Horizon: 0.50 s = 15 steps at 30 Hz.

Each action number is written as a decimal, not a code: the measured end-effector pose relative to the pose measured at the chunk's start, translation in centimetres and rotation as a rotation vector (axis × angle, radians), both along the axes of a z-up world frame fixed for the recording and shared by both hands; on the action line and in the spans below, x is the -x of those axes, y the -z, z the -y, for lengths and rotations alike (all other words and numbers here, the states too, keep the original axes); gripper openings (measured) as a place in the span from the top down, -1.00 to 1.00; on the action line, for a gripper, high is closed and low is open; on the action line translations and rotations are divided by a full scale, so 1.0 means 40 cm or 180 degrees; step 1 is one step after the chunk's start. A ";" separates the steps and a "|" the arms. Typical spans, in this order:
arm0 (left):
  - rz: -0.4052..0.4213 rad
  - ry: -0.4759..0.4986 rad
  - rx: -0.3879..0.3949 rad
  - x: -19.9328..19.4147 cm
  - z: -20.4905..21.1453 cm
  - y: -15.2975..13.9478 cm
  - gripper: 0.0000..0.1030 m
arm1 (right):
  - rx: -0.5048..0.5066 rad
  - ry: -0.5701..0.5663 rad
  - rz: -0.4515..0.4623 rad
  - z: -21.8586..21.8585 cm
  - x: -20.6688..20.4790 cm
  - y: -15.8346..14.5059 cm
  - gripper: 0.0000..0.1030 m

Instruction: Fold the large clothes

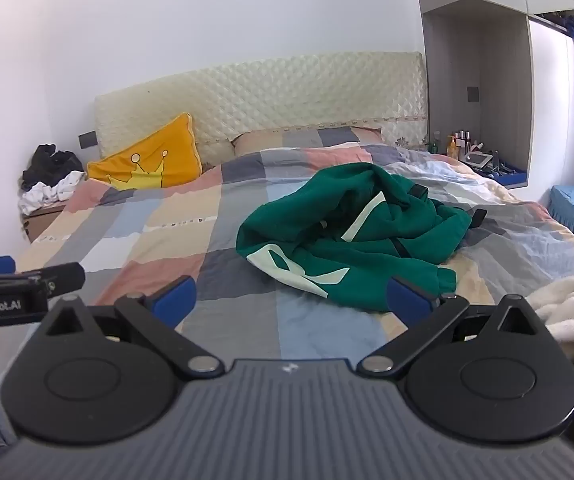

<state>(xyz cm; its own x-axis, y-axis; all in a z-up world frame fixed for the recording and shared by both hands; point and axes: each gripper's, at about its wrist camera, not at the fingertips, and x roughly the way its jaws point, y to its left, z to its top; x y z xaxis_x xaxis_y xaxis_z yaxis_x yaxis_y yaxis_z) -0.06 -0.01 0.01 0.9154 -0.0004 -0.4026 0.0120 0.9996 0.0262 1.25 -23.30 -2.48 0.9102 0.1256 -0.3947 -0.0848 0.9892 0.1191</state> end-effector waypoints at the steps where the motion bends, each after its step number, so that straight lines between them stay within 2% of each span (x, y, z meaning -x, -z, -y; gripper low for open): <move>1: -0.0009 -0.0004 0.0004 0.000 0.000 0.000 -1.00 | 0.0014 0.0002 -0.0005 0.000 -0.002 0.000 -1.00; 12: -0.0050 0.0019 0.0037 0.003 -0.005 0.013 -1.00 | -0.0003 0.0000 -0.0001 0.010 -0.001 -0.005 -1.00; 15: -0.0052 0.0014 0.0041 -0.005 -0.003 0.006 -1.00 | 0.0004 0.0010 -0.0015 -0.006 -0.014 0.024 -1.00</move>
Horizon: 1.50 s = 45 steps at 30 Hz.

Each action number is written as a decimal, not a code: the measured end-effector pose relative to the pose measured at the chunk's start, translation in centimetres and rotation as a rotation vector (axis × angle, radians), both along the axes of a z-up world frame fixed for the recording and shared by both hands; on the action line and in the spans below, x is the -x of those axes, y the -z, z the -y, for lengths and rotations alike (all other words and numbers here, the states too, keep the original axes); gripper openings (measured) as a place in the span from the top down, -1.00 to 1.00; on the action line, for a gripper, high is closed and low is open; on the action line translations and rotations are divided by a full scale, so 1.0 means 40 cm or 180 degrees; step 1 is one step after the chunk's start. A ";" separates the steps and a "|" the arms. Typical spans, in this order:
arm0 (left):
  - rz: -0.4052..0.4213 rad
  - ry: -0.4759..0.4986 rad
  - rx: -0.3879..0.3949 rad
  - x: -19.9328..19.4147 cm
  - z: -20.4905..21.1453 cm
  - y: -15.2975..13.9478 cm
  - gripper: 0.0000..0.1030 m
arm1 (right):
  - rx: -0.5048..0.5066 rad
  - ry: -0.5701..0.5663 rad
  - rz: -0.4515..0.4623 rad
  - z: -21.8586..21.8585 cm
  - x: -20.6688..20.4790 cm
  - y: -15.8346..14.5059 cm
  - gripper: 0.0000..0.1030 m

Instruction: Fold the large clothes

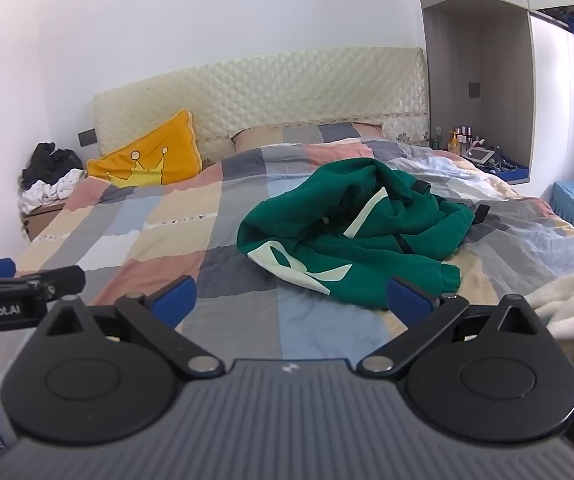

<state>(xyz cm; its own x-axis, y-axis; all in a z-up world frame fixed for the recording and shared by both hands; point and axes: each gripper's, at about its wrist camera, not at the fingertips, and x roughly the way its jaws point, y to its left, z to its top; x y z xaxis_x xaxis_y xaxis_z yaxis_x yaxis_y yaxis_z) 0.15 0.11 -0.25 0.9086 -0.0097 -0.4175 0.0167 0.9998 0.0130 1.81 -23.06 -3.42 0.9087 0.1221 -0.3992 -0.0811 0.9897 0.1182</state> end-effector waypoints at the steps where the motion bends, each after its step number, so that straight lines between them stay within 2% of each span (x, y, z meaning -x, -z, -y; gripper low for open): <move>1: -0.0003 0.0000 0.0007 0.001 -0.002 -0.001 -1.00 | -0.0004 0.0002 -0.0004 -0.001 -0.010 -0.004 -1.00; 45: -0.0040 0.0003 0.0078 -0.015 -0.010 0.027 -1.00 | -0.0054 0.0022 -0.0058 0.008 -0.010 0.007 -1.00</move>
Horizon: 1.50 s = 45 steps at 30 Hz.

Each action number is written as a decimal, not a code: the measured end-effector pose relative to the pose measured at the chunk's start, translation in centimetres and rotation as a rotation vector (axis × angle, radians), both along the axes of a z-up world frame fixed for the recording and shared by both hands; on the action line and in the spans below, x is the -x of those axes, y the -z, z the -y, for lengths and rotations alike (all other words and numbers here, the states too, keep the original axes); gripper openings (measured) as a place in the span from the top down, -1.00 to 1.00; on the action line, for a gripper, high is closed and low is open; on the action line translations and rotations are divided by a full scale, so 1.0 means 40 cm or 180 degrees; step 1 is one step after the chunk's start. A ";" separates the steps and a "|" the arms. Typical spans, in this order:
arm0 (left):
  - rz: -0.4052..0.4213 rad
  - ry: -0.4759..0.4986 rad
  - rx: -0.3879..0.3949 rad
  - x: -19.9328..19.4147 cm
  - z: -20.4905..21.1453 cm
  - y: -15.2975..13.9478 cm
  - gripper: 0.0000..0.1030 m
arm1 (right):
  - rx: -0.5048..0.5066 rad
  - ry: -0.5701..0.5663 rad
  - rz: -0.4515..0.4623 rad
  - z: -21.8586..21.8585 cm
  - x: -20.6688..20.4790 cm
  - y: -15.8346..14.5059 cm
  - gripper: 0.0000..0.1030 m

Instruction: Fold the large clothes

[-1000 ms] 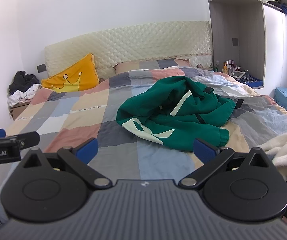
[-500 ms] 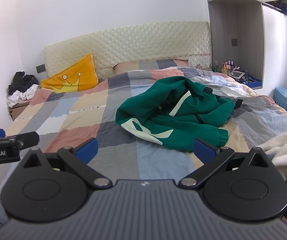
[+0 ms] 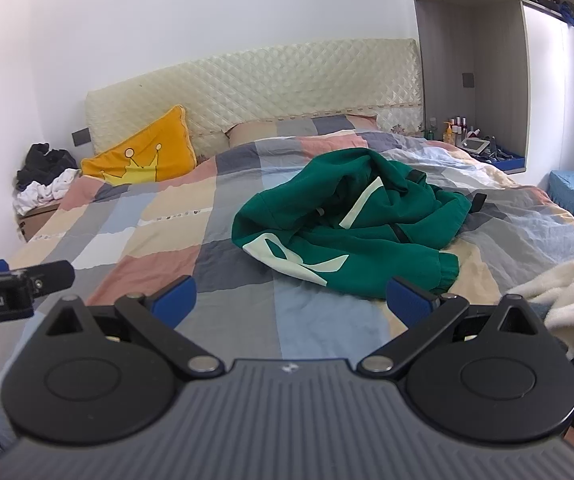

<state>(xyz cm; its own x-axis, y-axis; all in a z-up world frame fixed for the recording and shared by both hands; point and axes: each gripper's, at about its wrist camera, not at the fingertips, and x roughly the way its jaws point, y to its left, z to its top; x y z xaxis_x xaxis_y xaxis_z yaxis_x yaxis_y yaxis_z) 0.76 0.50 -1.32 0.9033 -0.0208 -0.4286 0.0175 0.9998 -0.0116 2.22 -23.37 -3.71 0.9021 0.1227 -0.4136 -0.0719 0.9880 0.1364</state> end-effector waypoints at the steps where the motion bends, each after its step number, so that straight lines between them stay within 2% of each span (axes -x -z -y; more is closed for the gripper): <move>1: -0.0003 0.0001 0.0005 0.000 0.000 0.001 -1.00 | -0.0008 -0.0009 -0.0002 -0.001 -0.001 0.001 -1.00; 12: -0.0006 0.0010 0.0009 0.005 0.003 -0.002 -1.00 | 0.0076 0.0057 -0.0027 -0.014 -0.002 0.011 -1.00; 29: -0.0076 0.0074 0.0003 -0.017 0.004 0.013 -1.00 | -0.0043 0.0120 -0.0147 -0.002 -0.006 0.016 -1.00; 35: -0.0122 0.0198 0.0056 -0.056 0.010 0.034 -1.00 | -0.0104 0.0122 -0.0158 0.013 -0.024 0.021 -1.00; 45: -0.0116 0.0384 -0.0040 -0.168 0.055 0.060 -1.00 | -0.0227 0.0195 -0.0210 0.048 -0.081 0.042 -1.00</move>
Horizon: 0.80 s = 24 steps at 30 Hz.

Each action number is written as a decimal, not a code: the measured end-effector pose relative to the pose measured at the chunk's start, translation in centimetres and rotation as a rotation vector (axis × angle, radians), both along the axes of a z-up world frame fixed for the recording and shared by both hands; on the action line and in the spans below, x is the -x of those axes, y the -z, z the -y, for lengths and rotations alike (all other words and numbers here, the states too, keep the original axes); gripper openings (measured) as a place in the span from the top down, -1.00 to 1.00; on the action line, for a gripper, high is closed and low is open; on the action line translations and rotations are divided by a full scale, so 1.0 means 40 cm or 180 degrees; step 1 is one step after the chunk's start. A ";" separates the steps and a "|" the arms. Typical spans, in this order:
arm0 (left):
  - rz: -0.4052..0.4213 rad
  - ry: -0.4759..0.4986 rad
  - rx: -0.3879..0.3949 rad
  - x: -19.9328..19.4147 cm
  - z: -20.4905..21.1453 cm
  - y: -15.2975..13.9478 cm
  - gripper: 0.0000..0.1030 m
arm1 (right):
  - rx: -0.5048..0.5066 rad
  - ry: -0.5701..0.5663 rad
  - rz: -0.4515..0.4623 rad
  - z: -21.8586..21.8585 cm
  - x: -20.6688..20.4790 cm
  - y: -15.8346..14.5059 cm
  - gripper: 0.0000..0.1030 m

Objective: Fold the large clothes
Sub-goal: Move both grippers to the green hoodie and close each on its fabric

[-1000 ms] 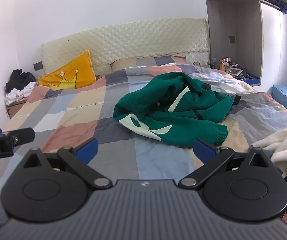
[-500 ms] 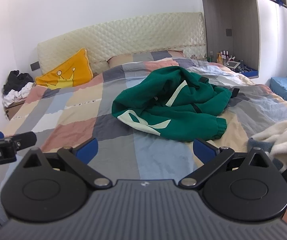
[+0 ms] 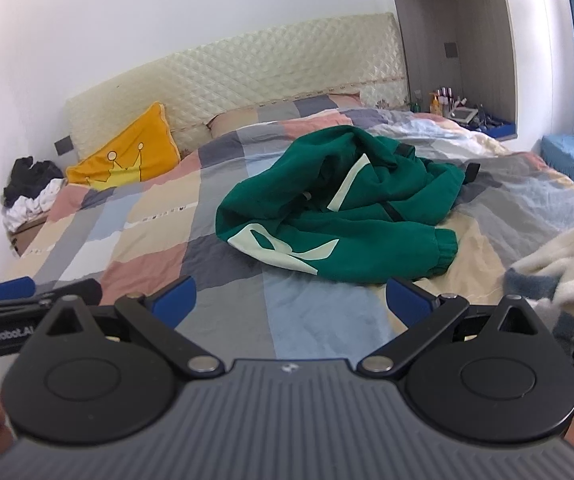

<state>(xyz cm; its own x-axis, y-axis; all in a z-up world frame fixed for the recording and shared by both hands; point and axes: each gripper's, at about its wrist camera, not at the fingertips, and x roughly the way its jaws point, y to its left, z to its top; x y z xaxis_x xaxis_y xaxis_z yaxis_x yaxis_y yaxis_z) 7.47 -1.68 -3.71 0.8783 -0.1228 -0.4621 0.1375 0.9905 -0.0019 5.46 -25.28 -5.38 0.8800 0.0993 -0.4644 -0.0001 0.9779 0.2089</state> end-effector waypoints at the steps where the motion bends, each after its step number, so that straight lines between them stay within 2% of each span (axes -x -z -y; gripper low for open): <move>1: 0.0009 0.0016 -0.0015 -0.015 0.005 0.002 -1.00 | 0.0021 0.0000 -0.0006 0.002 -0.006 0.002 -1.00; 12: -0.0076 0.0116 0.0085 -0.217 0.046 0.025 -1.00 | -0.0046 0.0020 -0.0115 0.054 -0.114 0.025 -1.00; 17: -0.0109 0.0192 0.0077 -0.309 0.072 0.046 -1.00 | -0.0279 -0.0047 -0.0103 0.086 -0.170 0.030 -1.00; 24: -0.0175 0.0256 0.0105 -0.426 0.097 0.080 -1.00 | -0.0294 0.0028 -0.0044 0.121 -0.248 0.035 -0.99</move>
<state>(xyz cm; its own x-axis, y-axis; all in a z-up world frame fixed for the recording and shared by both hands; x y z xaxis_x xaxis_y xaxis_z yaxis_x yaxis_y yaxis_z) 24.51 -5.55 -6.89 0.8385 -0.2079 -0.5037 0.2154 0.9755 -0.0442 15.38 -30.13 -6.77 0.8746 0.1345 -0.4658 0.0120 0.9544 0.2982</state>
